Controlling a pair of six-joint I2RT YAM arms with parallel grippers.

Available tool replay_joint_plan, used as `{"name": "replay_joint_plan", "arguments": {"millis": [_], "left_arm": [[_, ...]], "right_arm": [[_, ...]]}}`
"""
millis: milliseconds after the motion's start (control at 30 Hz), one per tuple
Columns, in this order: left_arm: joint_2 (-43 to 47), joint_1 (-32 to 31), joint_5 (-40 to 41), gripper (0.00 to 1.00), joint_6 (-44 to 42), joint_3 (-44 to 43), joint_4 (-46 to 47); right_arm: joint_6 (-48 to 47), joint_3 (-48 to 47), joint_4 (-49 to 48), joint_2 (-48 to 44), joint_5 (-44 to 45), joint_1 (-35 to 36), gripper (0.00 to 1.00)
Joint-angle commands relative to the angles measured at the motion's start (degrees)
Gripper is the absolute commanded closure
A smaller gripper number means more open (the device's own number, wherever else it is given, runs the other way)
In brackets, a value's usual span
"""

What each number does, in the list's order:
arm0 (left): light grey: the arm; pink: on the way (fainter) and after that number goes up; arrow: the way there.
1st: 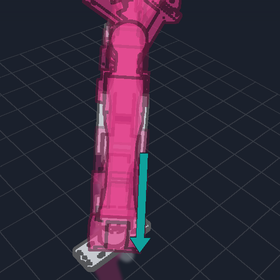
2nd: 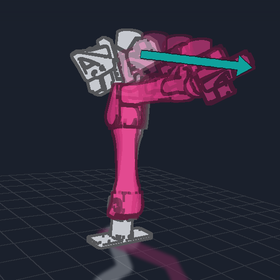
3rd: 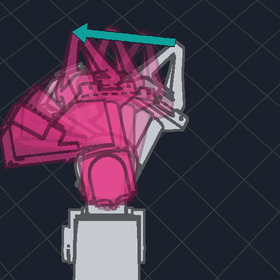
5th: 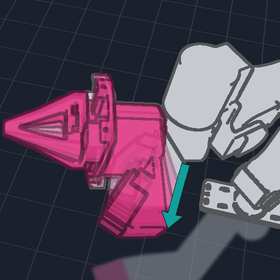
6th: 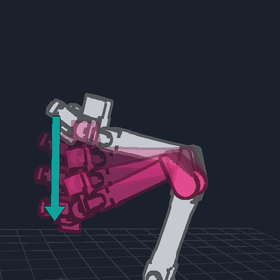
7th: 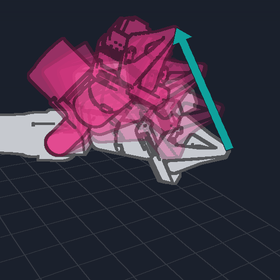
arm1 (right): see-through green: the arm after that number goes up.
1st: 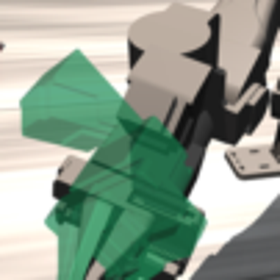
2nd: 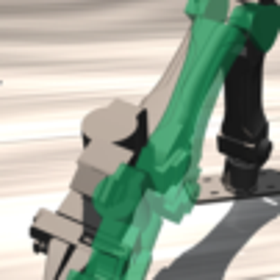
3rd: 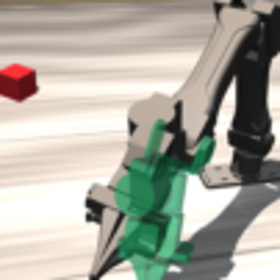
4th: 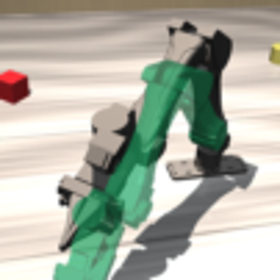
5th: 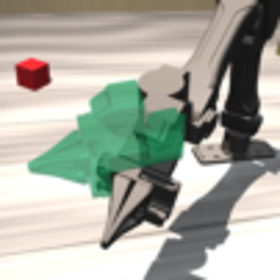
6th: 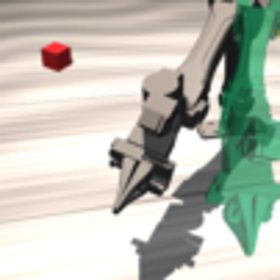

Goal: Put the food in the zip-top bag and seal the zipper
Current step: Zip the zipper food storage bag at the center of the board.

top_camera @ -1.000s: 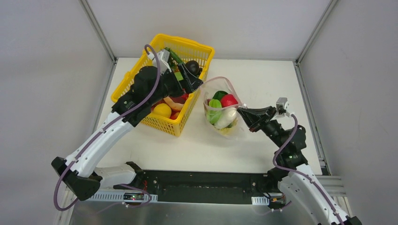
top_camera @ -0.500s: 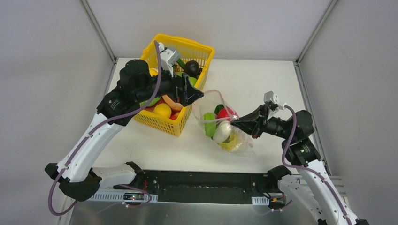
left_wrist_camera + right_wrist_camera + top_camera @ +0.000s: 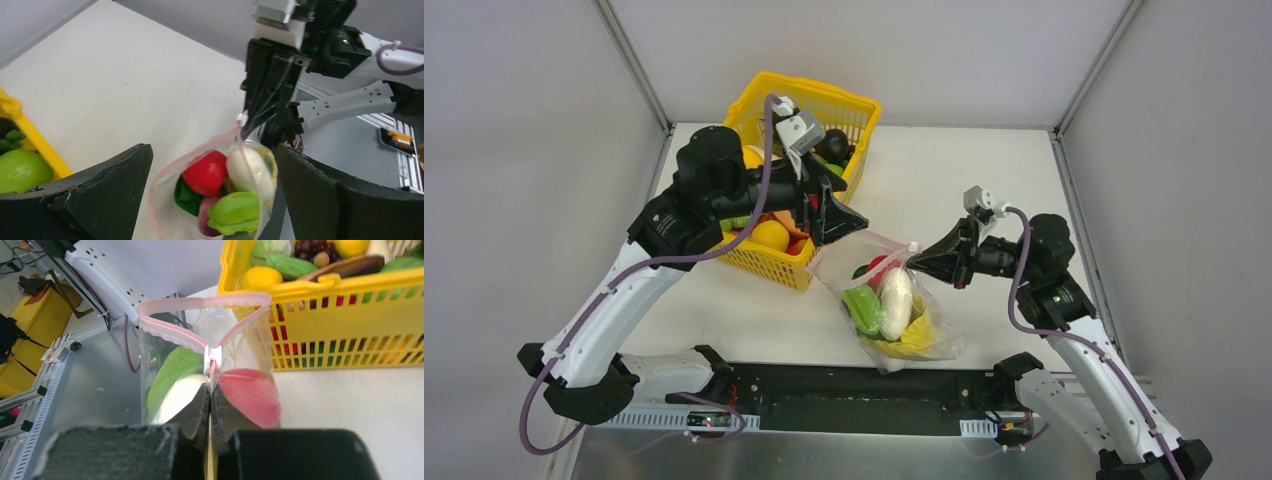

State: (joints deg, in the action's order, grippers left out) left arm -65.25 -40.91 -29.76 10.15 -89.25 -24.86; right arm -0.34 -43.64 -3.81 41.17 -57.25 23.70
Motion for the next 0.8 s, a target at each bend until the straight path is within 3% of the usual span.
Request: {"name": "replay_joint_plan", "arguments": {"millis": [0,267,400,633,767], "left_arm": [[-4.0,-3.4,-4.5,0.01,-4.6,-3.2,0.6],[-15.2,-8.5,-2.7,0.03,-9.6,-11.7,-5.6],[-19.2,-10.6,-3.7,0.1,-13.1,-17.0,-10.4],[-21.8,-11.6,-8.2,0.35,-16.1,-17.8,-15.1],[-22.9,-11.8,-11.3,0.37,-17.0,-18.4,-17.1]], "right_arm": [[-2.5,0.6,-5.0,0.6,0.0,-0.3,1.0],[-3.1,0.2,-5.0,0.5,-1.9,-0.3,1.0],[-3.1,0.6,-5.1,-0.2,-2.5,-0.2,1.0],[-3.4,1.0,-5.1,-1.5,-2.2,-0.3,1.0],[-3.6,1.4,-5.1,-2.0,-2.0,-0.3,1.0]]}}
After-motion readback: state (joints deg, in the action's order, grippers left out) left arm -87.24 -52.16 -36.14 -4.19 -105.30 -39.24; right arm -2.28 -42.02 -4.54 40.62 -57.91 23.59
